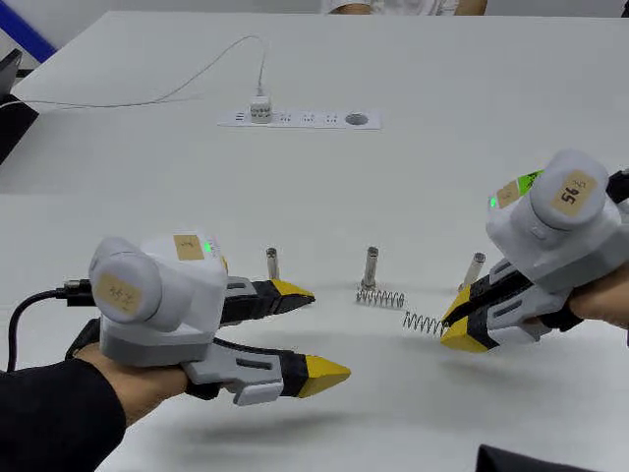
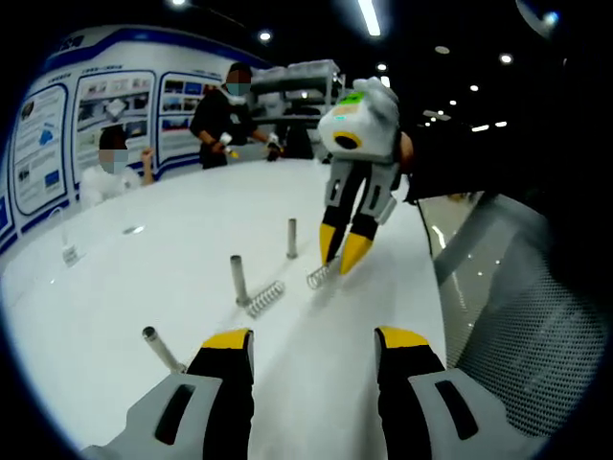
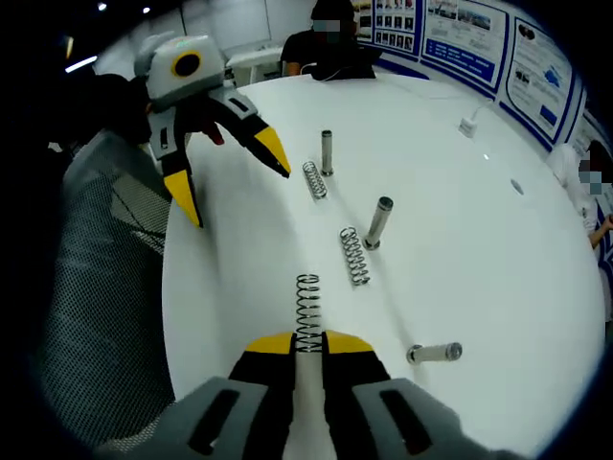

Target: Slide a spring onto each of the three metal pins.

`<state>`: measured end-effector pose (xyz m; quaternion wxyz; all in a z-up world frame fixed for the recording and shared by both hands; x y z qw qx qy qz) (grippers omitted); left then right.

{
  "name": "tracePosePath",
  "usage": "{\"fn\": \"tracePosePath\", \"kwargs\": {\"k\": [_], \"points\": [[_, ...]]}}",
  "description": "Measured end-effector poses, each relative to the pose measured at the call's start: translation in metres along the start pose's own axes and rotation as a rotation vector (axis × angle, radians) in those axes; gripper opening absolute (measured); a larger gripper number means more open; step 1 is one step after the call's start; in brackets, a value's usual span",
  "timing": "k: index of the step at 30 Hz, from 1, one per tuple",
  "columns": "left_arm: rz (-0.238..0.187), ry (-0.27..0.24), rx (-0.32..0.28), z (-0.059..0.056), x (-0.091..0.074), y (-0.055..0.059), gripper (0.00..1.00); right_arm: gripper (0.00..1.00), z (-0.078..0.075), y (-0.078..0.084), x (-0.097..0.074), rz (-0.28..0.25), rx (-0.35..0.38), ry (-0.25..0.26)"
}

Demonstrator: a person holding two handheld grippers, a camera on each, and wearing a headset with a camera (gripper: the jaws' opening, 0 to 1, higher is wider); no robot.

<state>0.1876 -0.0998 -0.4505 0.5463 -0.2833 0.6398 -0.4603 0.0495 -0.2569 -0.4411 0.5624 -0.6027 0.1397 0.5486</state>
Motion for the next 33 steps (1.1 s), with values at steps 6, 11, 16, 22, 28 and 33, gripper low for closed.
{"fn": "tracePosePath", "kwargs": {"k": [6,11,16,22,28,33], "points": [[0.001,0.027,0.007,-0.002,0.007,-0.004,0.47,0.12,0.005,-0.011,0.002,0.002,-0.041,-0.017],[-0.001,0.042,0.02,-0.005,0.013,-0.008,0.45,0.12,0.011,-0.02,0.005,0.005,-0.078,-0.029],[-0.011,0.057,0.033,-0.01,0.019,-0.011,0.42,0.12,0.016,-0.027,0.006,0.014,-0.11,-0.036],[-0.011,0.071,0.055,-0.015,0.022,-0.01,0.36,0.12,0.022,-0.034,0.008,0.025,-0.148,-0.048],[-0.015,0.082,0.087,-0.02,0.023,-0.008,0.27,0.12,0.028,-0.038,0.012,0.048,-0.187,-0.065],[-0.016,0.091,0.114,-0.023,0.024,-0.008,0.21,0.12,0.03,-0.041,0.013,0.063,-0.213,-0.071]]}}
Point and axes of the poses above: the centre of the closed fingertips' face, and the gripper's own axes: x roughly forward along the fingers, z roughly to its left, y roughly out of its underside, the point moved 9 cm from there along -x, roughly backward along the fingers, and after that the axes turned 13 degrees about -y, right-handed, at the moved point
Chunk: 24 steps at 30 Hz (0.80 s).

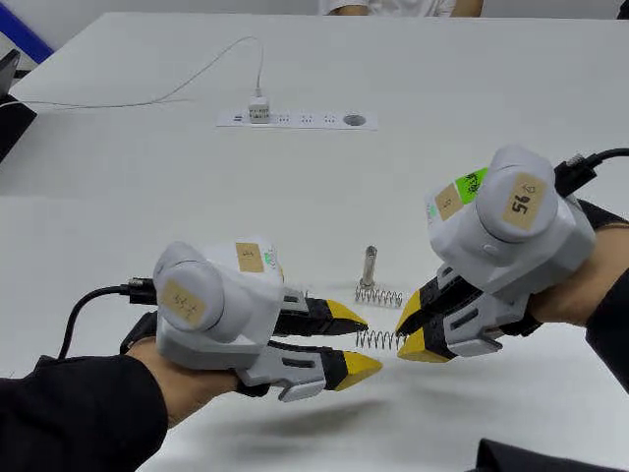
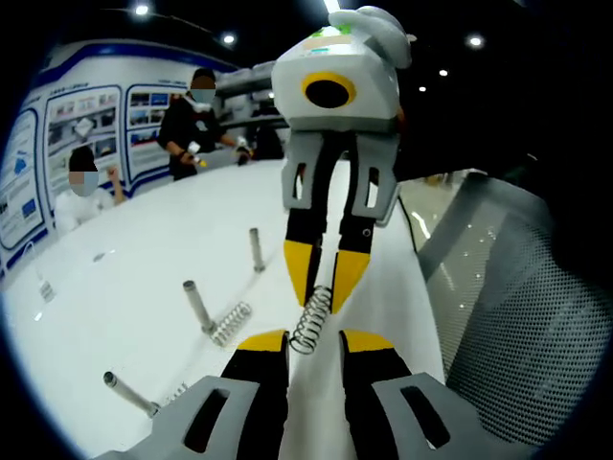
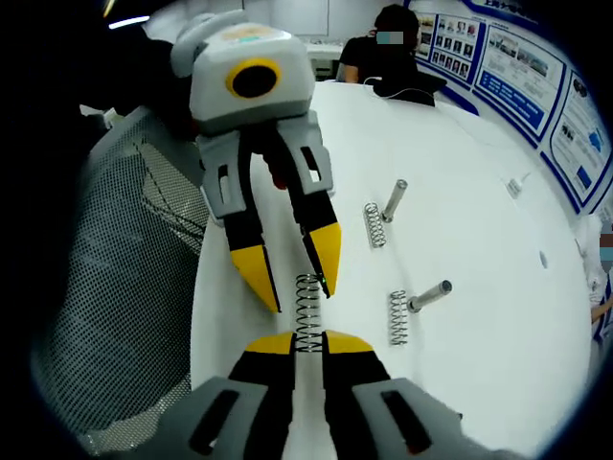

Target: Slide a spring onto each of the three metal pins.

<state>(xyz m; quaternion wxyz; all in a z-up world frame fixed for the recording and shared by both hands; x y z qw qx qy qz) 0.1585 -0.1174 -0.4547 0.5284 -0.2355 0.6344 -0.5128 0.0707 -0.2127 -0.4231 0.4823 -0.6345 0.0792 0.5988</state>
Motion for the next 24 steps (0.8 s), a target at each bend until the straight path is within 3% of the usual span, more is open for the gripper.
{"fn": "tracePosePath", "kwargs": {"k": [12,24], "points": [[0.004,-0.008,0.043,0.0,0.0,0.002,0.13,0.12,0.005,-0.006,-0.004,0.016,-0.04,-0.006],[0.013,-0.007,0.059,-0.002,0.0,0.003,0.11,0.12,0.011,-0.022,-0.015,-0.051,-0.072,-0.001]]}}
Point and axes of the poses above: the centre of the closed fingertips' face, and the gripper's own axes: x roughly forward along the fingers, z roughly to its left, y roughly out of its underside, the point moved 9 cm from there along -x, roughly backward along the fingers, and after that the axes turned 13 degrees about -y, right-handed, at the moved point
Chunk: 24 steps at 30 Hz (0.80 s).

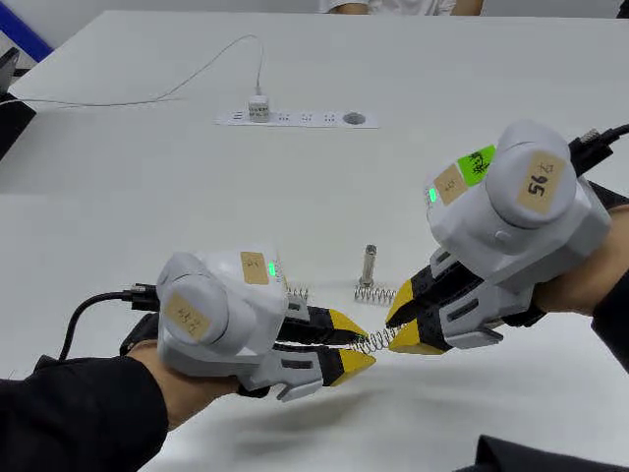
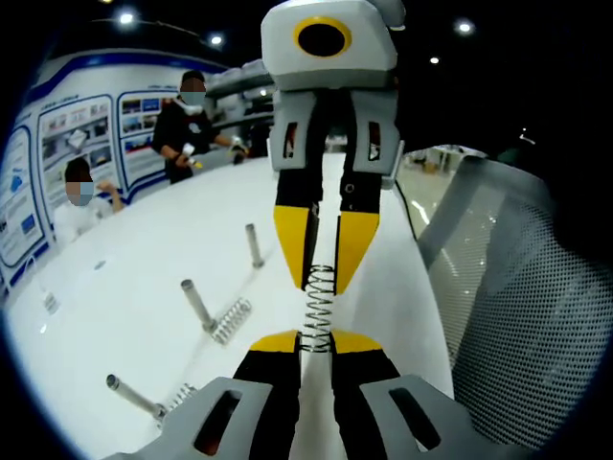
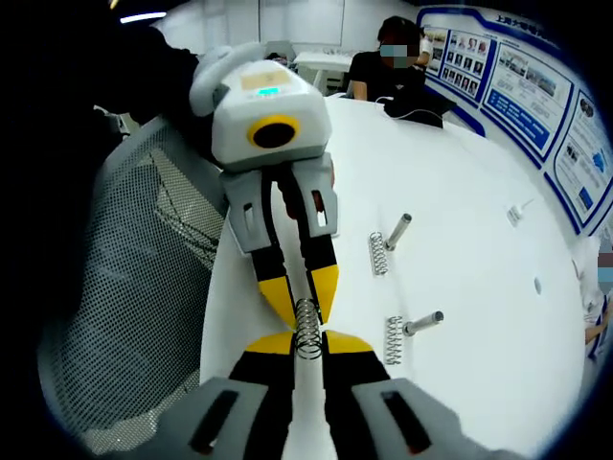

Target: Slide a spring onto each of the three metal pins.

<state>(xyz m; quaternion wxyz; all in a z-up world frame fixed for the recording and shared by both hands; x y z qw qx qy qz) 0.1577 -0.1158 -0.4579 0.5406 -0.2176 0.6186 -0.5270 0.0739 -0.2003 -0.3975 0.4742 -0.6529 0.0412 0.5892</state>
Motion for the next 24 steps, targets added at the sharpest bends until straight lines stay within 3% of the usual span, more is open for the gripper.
{"fn": "tracePosePath", "kwargs": {"k": [3,12,24], "points": [[-0.003,0.006,0.003,-0.001,0.0,0.0,0.11,0.12,0.001,-0.007,-0.002,-0.034,-0.011,0.001],[-0.005,0.013,0.008,-0.003,0.0,-0.001,0.11,0.12,0.002,-0.018,0.002,-0.069,-0.036,0.005],[-0.02,0.019,0.005,-0.004,0.0,-0.002,0.11,0.16,0.004,-0.014,0.003,-0.102,-0.006,0.005]]}}
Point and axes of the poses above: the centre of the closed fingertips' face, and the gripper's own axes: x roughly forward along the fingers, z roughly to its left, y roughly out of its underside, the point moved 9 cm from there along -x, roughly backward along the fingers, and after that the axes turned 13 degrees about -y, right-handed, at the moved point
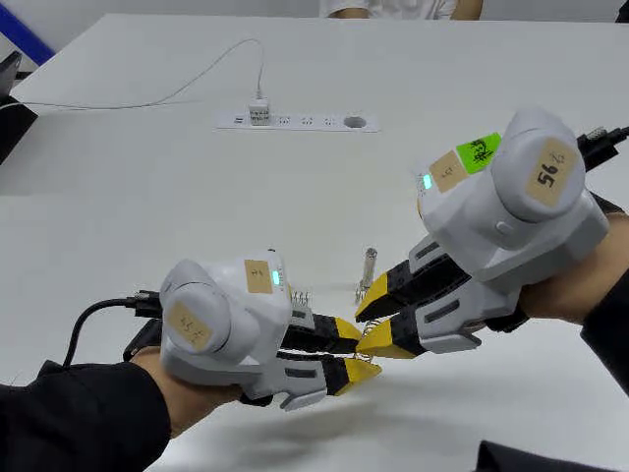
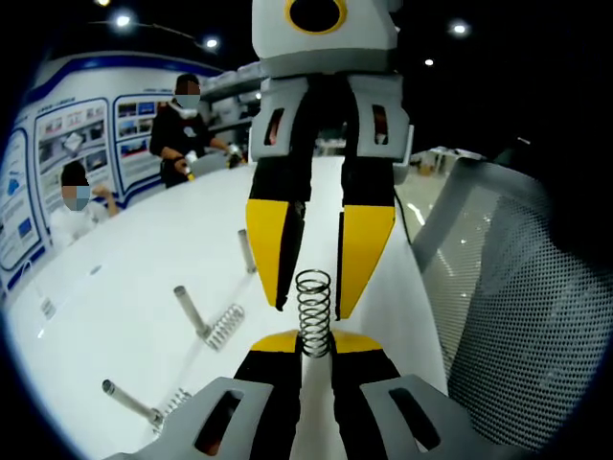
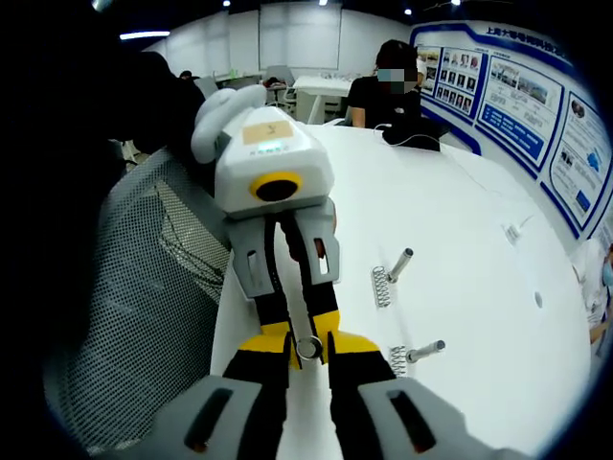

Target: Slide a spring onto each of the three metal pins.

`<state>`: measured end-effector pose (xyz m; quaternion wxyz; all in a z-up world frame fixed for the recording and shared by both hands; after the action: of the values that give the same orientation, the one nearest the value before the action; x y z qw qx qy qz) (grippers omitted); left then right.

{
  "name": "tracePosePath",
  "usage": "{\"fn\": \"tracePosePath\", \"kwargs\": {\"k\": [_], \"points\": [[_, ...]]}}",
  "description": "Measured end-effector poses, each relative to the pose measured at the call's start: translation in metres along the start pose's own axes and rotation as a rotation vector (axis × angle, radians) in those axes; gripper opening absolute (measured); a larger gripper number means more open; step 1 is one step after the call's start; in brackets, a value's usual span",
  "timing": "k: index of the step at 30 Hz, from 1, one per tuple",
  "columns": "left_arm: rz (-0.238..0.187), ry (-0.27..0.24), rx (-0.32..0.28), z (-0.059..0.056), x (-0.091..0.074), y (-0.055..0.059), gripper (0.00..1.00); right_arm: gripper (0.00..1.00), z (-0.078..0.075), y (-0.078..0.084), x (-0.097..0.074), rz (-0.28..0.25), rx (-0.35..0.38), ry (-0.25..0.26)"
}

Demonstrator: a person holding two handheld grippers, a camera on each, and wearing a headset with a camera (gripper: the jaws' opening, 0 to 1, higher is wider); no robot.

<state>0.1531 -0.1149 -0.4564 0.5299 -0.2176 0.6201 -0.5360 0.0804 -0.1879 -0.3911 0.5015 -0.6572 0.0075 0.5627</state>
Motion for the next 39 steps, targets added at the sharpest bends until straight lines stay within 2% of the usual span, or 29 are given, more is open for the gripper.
{"fn": "tracePosePath", "kwargs": {"k": [5,10,13,19,23,31,39], "points": [[-0.008,0.002,-0.001,-0.001,0.0,-0.001,0.11,0.16,-0.001,0.003,-0.003,-0.016,0.011,0.023],[-0.022,-0.006,-0.026,0.002,-0.002,-0.002,0.11,0.16,-0.001,0.007,-0.003,-0.045,0.035,0.032],[-0.028,-0.009,-0.04,0.003,-0.002,-0.002,0.11,0.14,-0.001,0.006,-0.002,-0.084,0.044,0.041],[-0.029,-0.013,-0.048,0.003,-0.002,-0.001,0.11,0.12,-0.001,0.007,0.0,-0.111,0.047,0.05],[-0.04,-0.016,-0.059,0.004,-0.003,-0.002,0.11,0.12,-0.001,0.004,0.001,-0.152,0.057,0.06],[-0.049,-0.026,-0.063,0.006,-0.004,-0.004,0.12,0.12,-0.002,0.004,-0.003,-0.17,0.074,0.071],[-0.043,-0.027,-0.115,0.008,-0.005,-0.001,0.21,0.12,-0.005,0.008,-0.013,-0.181,0.095,0.097]]}}
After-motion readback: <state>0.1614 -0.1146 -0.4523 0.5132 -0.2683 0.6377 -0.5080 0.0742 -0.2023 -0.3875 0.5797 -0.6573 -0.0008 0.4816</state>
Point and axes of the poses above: the centre of the closed fingertips' face, and the gripper's own axes: x roughly forward along the fingers, z roughly to its left, y roughly out of its underside, the point moved 9 cm from there along -x, roughly backward along the fingers, and after that the axes turned 13 degrees about -y, right-handed, at the moved point
